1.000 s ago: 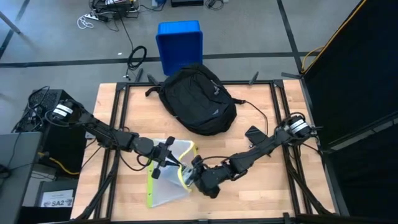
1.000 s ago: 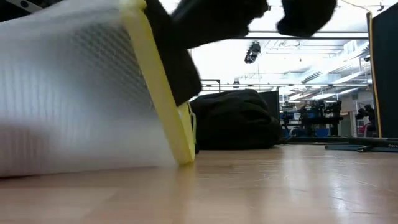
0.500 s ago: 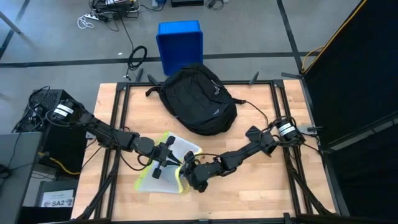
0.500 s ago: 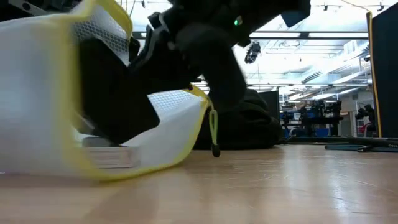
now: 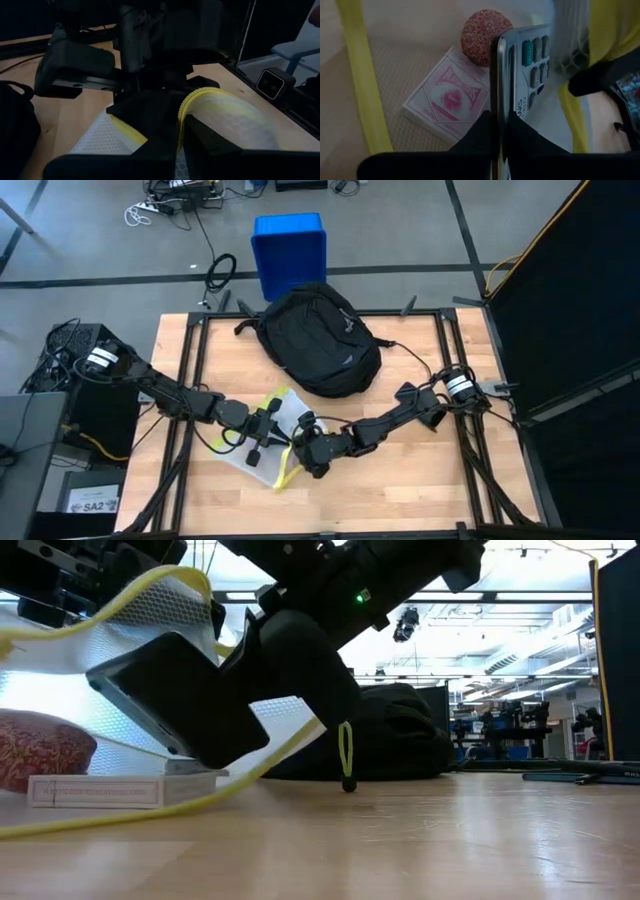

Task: Unpack backpack
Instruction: Put the calculator into the yellow zip bag, then put the pen into the yellow zip bag

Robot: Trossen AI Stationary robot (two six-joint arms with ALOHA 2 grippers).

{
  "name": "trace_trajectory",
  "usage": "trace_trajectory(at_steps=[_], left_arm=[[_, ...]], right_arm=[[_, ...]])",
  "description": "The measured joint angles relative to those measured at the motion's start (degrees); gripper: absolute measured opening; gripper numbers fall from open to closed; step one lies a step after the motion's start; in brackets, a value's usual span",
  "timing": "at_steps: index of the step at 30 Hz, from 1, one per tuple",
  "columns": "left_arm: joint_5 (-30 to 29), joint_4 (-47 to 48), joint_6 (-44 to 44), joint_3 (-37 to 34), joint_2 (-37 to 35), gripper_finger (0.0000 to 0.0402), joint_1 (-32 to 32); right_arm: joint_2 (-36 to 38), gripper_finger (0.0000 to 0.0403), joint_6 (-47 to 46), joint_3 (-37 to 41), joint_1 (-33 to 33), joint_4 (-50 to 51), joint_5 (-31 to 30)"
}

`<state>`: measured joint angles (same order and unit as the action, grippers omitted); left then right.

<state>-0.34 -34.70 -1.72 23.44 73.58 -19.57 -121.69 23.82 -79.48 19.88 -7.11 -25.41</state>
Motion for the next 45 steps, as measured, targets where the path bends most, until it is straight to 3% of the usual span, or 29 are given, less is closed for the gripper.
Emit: trace_trajectory(at_steps=[4, 14, 22, 28, 33, 37, 41, 45], left_arm=[[0.02, 0.3, 0.01, 0.0, 0.0, 0.0, 0.0], [0.05, 1.62, 0.21, 0.0, 0.0, 0.0, -0.04], [-0.17, 2.24, 0.25, 0.0, 0.0, 0.0, -0.02], [-0.37, 2.39, 0.44, 0.0, 0.0, 0.0, -0.02], [-0.44, 2.46, 0.47, 0.0, 0.0, 0.0, -0.04], [-0.46, 2.5, 0.49, 0.0, 0.0, 0.0, -0.04], [-0.48, 2.46, 0.47, 0.0, 0.0, 0.0, -0.02], [-0.59, 2.47, 0.49, 0.0, 0.0, 0.0, -0.02]], right_arm=[[0.0, 0.0038, -0.52, 0.05, 0.03, 0.13, 0.0], [-0.02, 0.0175, -0.43, 0.11, 1.97, 0.09, -2.35], [0.12, 0.0229, 0.05, 0.11, 5.89, 0.2, -7.6], [1.81, 0.0237, -0.2, 0.09, 10.07, 1.04, -17.55], [3.79, 0.022, -0.3, 0.09, 12.98, 4.53, -26.05], [7.39, 0.0202, -7.08, 0.09, 14.63, 11.13, -30.88], [13.91, 0.0185, -21.97, 0.09, 14.98, 24.15, -29.16], [20.35, 0.0169, -39.87, 0.0, 14.13, 42.65, -17.72]])
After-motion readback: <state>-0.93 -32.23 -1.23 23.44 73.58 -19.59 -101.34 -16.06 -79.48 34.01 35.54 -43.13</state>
